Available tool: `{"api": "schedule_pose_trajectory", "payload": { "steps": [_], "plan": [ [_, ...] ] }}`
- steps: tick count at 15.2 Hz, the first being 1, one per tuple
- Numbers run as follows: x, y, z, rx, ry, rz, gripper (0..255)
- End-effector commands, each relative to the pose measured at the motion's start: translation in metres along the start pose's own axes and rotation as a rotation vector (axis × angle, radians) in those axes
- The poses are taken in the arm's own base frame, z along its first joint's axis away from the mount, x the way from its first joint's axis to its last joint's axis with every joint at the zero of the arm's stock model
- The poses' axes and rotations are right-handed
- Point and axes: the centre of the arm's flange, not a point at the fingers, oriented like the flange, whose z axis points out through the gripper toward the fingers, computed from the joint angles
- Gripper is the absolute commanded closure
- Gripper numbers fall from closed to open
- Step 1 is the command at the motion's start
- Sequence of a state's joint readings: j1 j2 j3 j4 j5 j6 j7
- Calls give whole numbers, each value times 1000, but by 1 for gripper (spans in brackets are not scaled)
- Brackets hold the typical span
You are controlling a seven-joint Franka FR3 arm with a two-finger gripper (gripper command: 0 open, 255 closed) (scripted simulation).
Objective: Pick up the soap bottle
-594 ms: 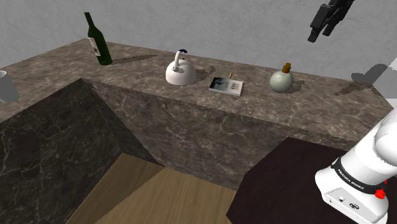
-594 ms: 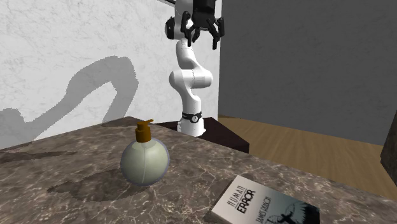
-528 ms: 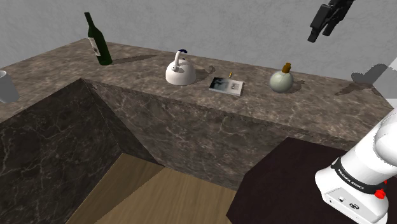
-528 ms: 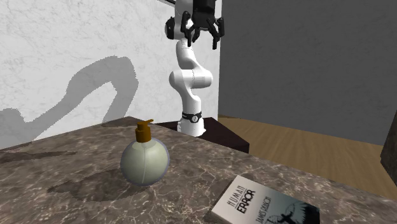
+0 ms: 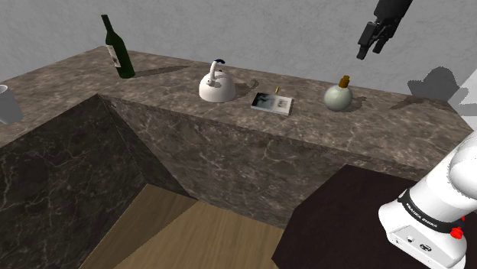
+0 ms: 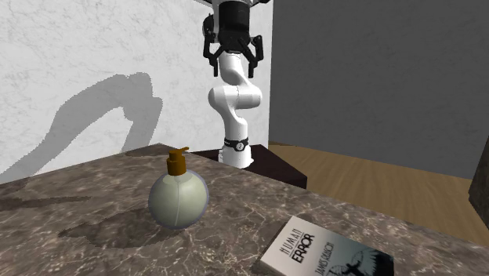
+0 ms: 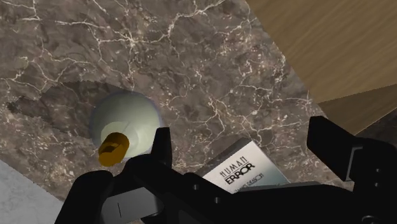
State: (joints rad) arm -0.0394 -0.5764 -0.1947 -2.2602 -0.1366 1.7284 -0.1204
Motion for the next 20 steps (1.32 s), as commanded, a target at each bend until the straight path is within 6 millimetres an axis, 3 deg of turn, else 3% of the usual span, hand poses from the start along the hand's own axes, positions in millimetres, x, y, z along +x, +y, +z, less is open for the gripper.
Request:
{"api": "schedule_pose_trajectory", "payload": {
  "steps": [1, 17, 20],
  "plan": [
    [14, 20, 15, 7, -10, 4, 0],
    [122, 159, 154, 70, -95, 36, 0],
    [122, 160, 166, 70, -96, 37, 0]
  ]
}}
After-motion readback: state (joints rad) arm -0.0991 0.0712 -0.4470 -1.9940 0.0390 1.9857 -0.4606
